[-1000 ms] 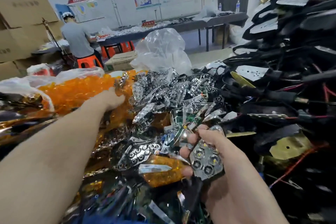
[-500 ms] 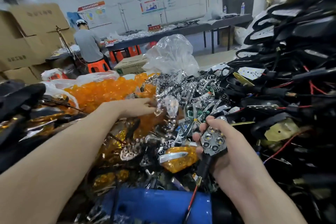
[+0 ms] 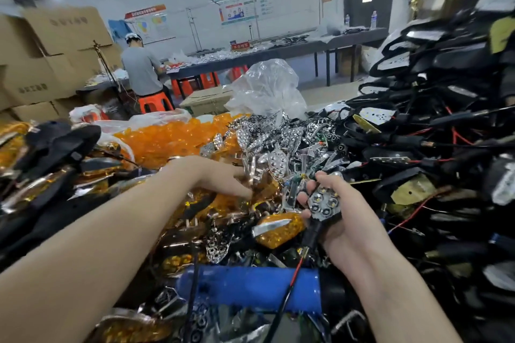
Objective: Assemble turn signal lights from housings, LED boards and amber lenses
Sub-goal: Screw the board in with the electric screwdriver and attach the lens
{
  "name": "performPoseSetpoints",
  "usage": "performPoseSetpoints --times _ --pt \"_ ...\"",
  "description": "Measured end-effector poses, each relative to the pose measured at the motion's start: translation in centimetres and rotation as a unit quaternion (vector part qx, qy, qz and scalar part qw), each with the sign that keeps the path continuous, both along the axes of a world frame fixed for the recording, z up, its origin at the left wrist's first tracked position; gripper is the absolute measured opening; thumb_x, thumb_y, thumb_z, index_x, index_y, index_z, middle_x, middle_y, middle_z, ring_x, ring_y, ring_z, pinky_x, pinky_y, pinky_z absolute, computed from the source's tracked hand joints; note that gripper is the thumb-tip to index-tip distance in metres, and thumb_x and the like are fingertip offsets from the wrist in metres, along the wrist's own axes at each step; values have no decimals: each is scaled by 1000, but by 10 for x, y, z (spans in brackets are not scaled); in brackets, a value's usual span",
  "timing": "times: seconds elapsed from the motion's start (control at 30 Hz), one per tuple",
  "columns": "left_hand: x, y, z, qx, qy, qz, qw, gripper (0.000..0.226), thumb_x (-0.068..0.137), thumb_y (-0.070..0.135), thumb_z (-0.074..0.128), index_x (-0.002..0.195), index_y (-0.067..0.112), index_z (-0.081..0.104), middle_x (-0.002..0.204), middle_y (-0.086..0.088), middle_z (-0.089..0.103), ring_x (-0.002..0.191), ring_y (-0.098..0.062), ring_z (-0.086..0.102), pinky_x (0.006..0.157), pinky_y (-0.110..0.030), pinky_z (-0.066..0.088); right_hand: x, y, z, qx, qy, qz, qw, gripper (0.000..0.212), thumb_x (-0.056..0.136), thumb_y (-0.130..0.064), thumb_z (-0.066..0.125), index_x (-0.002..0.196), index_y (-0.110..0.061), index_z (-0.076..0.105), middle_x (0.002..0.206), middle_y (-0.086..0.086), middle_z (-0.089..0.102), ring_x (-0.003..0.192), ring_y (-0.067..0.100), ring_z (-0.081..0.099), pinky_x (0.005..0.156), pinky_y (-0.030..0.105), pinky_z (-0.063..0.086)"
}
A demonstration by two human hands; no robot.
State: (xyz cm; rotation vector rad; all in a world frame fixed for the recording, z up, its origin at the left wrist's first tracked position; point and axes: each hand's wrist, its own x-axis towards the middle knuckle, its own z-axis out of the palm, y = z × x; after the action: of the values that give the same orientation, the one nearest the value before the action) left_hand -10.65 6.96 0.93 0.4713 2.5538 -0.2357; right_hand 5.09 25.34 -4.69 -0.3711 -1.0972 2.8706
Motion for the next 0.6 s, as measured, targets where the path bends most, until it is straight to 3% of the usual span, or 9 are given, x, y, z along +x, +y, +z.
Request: performPoseSetpoints --times 0.07,0.13,0.23,0.3,0.33,0.4,0.47,0.57,0.6 --pt "15 -10 11 21 8 -16 1000 75 87 67 50 152 39 25 160 -1 27 140 -26 35 116 -45 27 0 0 1 12 2 3 1000 22 98 -19 61 78 -13 68 71 1 63 59 14 63 44 25 47" --pt "33 -15 26 79 14 -39 996 61 89 63 52 144 41 38 148 4 42 121 -15 47 101 -33 37 1 0 1 16 2 1 1000 9 99 -18 61 93 -12 64 72 0 63 60 14 62 46 25 47" --pt "62 -17 44 190 42 -64 979 47 93 53 48 137 38 47 119 12 59 91 10 55 80 -14 42 4 -1 2 22 1 -1 1000 9 98 -17 60 91 -11 62 70 0 62 59 14 61 46 25 47" --pt "84 -15 44 211 63 -85 972 40 96 41 48 136 38 46 92 17 58 64 14 56 58 -7 43 6 -2 5 28 -4 -2 1000 11 98 -17 60 88 -11 61 70 0 63 59 14 61 45 25 46" --pt "95 -14 40 201 73 -96 972 39 96 37 48 135 39 45 92 15 58 69 12 58 60 -10 46 8 -2 6 33 -6 -3 999 12 98 -17 60 86 -12 60 69 0 63 59 14 60 45 25 46" --pt "110 -12 27 169 109 -113 973 39 97 30 49 133 43 42 111 4 62 105 -9 62 87 -33 53 9 -3 6 42 -5 -3 999 15 97 -19 59 83 -15 60 67 -1 63 57 14 58 43 26 45" --pt "121 -11 15 159 167 -115 966 40 99 26 46 134 43 39 128 -1 58 130 -25 47 110 -50 38 11 -4 7 54 -2 -11 998 16 97 -20 59 82 -17 59 67 -1 63 55 15 57 42 26 45" --pt "134 -9 3 208 280 -130 928 44 103 24 42 146 33 38 137 -2 56 136 -19 40 123 -49 13 19 -3 11 64 20 -39 997 19 99 -19 58 80 -17 60 63 -1 62 54 14 56 42 24 45" --pt "140 -9 1 241 313 -128 910 43 104 24 43 146 30 41 136 0 58 133 -15 44 123 -45 15 23 -2 13 55 36 -45 997 19 99 -18 58 80 -17 60 64 -2 62 55 14 57 43 24 46"
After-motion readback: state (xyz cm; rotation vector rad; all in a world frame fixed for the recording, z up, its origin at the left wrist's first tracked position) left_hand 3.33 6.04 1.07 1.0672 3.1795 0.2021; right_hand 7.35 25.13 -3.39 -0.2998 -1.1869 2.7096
